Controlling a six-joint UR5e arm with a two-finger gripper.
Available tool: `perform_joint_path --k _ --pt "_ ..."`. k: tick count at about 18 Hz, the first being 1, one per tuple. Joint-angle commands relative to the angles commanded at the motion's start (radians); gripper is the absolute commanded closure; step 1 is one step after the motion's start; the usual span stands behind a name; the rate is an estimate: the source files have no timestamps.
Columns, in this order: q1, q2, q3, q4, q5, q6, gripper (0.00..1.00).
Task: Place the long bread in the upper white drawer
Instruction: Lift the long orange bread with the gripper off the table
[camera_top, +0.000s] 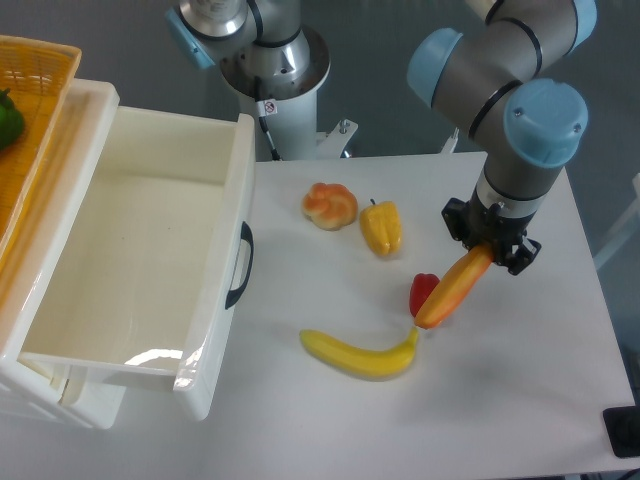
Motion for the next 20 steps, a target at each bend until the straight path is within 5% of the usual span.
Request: perform_joint_path --k 9,20 --pt "-0.017 0.012 -0.037 -0.002 0.014 -0.012 1.00" --pt "-0.090 0.161 -0.058 -0.064 -0.104 -0.176 1.00"
